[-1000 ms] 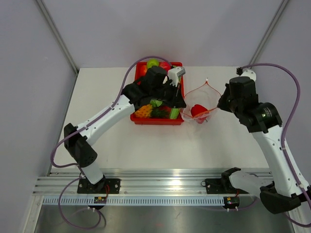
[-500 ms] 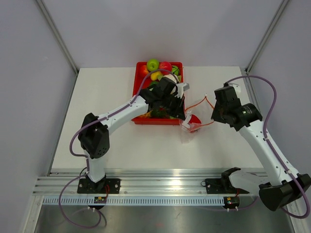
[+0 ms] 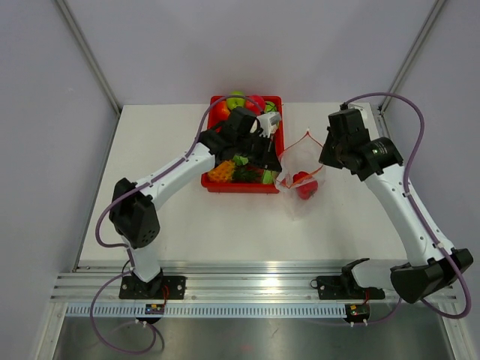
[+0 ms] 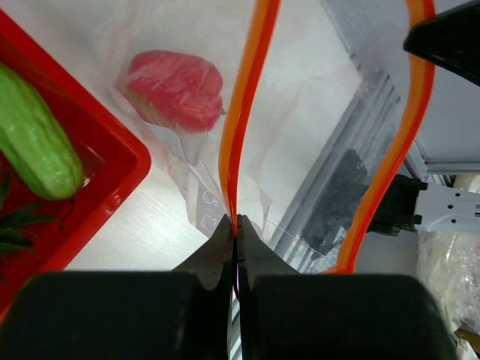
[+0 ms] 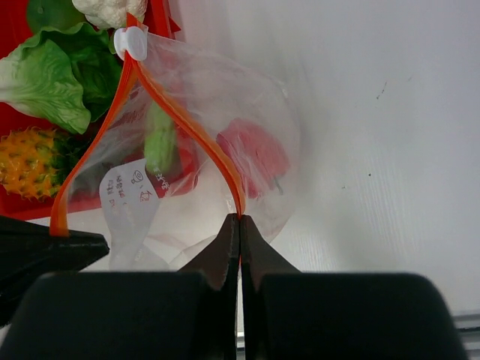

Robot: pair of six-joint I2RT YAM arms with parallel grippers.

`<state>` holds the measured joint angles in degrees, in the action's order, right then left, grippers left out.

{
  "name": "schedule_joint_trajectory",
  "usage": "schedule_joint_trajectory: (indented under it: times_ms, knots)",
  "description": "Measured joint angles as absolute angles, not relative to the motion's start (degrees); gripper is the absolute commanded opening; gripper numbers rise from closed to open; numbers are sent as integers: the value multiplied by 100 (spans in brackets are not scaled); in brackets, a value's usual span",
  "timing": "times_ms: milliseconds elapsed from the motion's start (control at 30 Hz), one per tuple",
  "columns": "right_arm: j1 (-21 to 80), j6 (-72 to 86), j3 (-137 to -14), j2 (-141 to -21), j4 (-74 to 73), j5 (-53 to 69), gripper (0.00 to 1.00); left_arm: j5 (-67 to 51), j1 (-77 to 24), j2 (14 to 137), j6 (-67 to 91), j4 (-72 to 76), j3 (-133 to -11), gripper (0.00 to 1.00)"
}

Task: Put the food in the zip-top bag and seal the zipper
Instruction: Adjust the zipper food storage bag at the center of the board.

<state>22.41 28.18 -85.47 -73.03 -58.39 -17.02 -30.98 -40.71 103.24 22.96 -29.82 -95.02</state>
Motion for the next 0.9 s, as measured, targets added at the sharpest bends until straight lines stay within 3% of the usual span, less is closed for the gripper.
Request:
schedule_joint_trajectory:
  times_ms: [67, 133, 167, 233, 267, 400, 667, 900]
  knots:
    - [2241, 2805, -8663, -7441, -5837, -1660, 0, -3175, -4086, 10350, 2368, -2897, -9502, 2]
    - [2241, 2801, -8691, -7537, -5822, -1581, 0, -3227, -4097, 10377, 2401, -2832, -9502, 14]
    - [2241, 2799, -8691, -7579, -5826, -1538, 0, -3240, -4097, 10398, 2399, -2832, -9502, 40]
    - [2241, 2792, -8687, -7660, -5817, -1490, 0, -3256, -4086, 10442, 2401, -2840, -9504, 58]
    - [2241, 2792, -8683, -7690, -5815, -1455, 0, -3258, -4082, 10462, 2368, -2860, -9504, 74]
    - [2241, 2788, -8578, -7736, -5782, -1378, 0, -3205, -3979, 10512, 2174, -3164, -9596, 99]
    - [2241, 2786, -8556, -7765, -5765, -1369, 0, -2565, -3371, 10407, 1315, -3977, -10025, 99]
    - [2241, 2786, -8556, -7765, -5684, -1243, 0, -1070, -3033, 10239, 222, -4147, -10016, 91]
